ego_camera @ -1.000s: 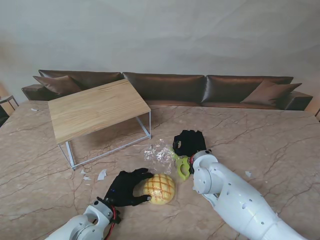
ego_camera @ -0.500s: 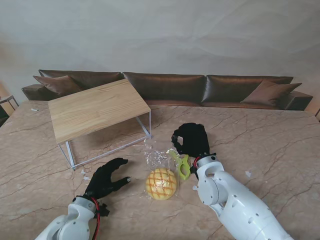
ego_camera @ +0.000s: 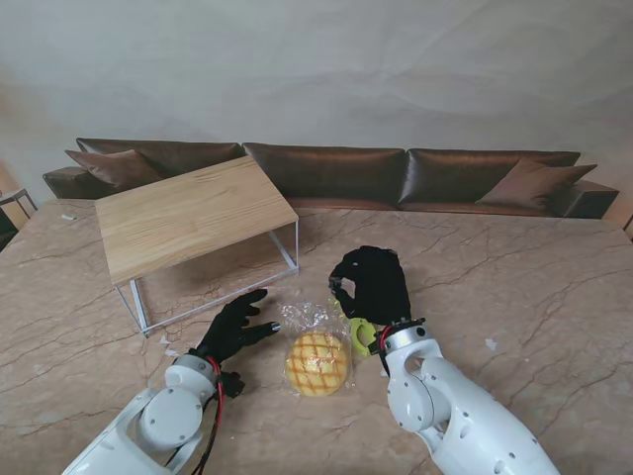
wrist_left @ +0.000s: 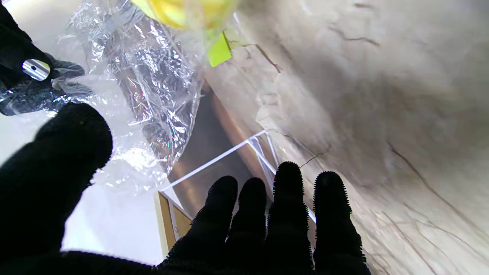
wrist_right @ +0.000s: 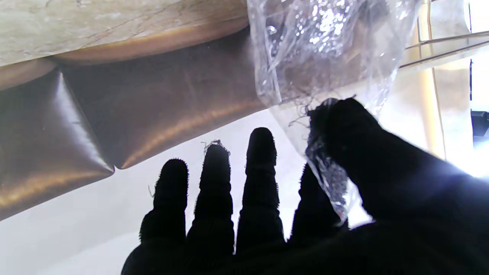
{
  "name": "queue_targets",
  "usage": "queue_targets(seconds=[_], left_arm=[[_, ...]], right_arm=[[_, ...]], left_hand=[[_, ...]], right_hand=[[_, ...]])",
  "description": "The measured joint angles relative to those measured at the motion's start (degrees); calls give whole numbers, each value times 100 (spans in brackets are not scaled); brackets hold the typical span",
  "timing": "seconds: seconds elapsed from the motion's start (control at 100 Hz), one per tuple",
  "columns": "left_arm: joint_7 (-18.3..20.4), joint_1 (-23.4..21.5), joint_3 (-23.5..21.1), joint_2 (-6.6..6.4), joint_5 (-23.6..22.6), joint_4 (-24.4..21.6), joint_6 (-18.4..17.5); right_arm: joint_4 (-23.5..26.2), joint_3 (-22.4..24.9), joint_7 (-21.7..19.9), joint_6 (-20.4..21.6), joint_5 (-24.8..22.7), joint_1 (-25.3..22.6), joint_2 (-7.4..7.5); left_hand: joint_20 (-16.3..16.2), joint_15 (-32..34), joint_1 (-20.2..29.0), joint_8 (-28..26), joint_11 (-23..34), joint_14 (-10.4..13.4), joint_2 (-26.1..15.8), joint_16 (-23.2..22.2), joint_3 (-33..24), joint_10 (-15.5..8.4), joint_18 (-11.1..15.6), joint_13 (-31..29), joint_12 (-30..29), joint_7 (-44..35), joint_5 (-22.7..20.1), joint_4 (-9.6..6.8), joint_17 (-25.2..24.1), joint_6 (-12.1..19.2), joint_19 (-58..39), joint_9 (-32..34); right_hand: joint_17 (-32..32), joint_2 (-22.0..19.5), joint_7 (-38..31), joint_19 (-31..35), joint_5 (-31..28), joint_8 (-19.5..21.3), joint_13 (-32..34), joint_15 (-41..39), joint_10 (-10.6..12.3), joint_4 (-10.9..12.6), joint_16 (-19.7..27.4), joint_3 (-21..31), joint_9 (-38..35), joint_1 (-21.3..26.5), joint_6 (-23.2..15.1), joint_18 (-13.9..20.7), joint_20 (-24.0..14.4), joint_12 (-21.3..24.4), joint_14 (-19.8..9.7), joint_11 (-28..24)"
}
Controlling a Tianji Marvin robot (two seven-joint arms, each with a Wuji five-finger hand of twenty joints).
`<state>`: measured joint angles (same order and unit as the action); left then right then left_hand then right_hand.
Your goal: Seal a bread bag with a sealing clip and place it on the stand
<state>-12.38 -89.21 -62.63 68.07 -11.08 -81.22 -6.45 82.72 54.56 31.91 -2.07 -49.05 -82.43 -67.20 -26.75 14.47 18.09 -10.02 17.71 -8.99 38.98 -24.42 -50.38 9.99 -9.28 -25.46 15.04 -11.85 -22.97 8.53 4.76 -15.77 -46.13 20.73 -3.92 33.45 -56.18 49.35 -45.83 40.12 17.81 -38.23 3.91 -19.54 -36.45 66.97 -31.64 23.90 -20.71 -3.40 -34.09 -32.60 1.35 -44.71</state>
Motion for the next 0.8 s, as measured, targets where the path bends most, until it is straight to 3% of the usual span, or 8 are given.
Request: queue_targets(seconds=[0.23,0.37,0.43,0.46,0.5,0.61,0.73,0.8], left_arm=[[256,191,131,44,226,30,-146],[122,358,323,114,643,207,-435],[-49,433,394,180,679,361,-650],[-142,466,427,214,698,434,-750],[-182,493,451,253,765,497,-830],[-188,550,498,324,981,610,-985],[-341,630,552,410,994,848,-1393],[-378,636,552,442,1096,888,-1481]], right_arm=[[79,-5,175,107,-55,-70,3],[73,-41,243,197,-14,-62,-6],[65,-52,246,230,21,-55,-15],[63,-52,245,242,38,-54,-20],[61,-50,239,254,74,-54,-27],[60,-9,193,299,227,-56,-53],[44,58,211,356,659,-75,-118],[26,169,207,626,1197,-126,-199]], left_hand=[[-513,258,-5,-947,331,0,0,-525,0,-725,-206,-372,381,-1718,0,0,-221,859,33,694],[-1095,582,454,-2156,703,12,-7,-967,-142,-1182,-275,-1032,839,-3186,-118,0,-129,1869,-278,1511],[-1386,919,915,-2553,825,12,-129,-1174,-249,-1186,-277,-1553,901,-3722,-376,2,135,2382,-704,2108],[-1509,1086,1279,-2579,896,12,-129,-1279,-124,-1186,-277,-1807,901,-3960,-632,172,287,2653,-917,2411],[-1630,1370,1797,-2497,917,-22,-268,-1400,-30,-1186,-278,-2211,1078,-4251,-748,176,590,2911,-1267,2913],[-1732,2159,2666,-2148,213,-139,-500,-1526,104,-1169,-463,-3281,1557,-4719,-1409,221,1493,3245,-2311,4405],[-1631,2378,2947,-2235,125,-181,-561,-1523,104,-1031,-495,-3593,1860,-4760,-1794,233,1843,3426,-2676,4574],[-1506,2413,3002,-2372,114,-184,-578,-1522,108,-1008,-497,-3622,2036,-4760,-1889,237,1873,3427,-2782,4634]], right_hand=[[-20,-1,0,1,1,0,1,-11,1,0,0,0,0,0,-1,0,0,0,-2,0],[-20,-3,0,1,1,0,2,-18,1,0,0,-1,0,-19,-33,0,0,0,-2,0],[-26,-3,0,1,2,0,4,-24,2,0,0,-1,-9,-21,-39,0,0,0,-3,0],[-50,-4,0,1,2,0,9,2,2,0,0,-1,-12,-21,-39,0,0,0,-4,0],[-74,-4,0,1,3,0,135,118,8,0,34,-1,-22,-21,-40,0,0,0,-104,0],[-342,-87,0,22,81,0,698,608,96,0,427,-66,-448,-63,-121,-2,-59,253,-311,259],[-954,-48,-30,281,515,-371,1858,1112,6,6,873,-65,-1025,-348,-414,-159,-65,894,-165,726],[-1212,226,980,352,1169,-1117,2362,1449,-173,574,1053,-65,-1007,-898,478,-297,-42,1252,80,974]])
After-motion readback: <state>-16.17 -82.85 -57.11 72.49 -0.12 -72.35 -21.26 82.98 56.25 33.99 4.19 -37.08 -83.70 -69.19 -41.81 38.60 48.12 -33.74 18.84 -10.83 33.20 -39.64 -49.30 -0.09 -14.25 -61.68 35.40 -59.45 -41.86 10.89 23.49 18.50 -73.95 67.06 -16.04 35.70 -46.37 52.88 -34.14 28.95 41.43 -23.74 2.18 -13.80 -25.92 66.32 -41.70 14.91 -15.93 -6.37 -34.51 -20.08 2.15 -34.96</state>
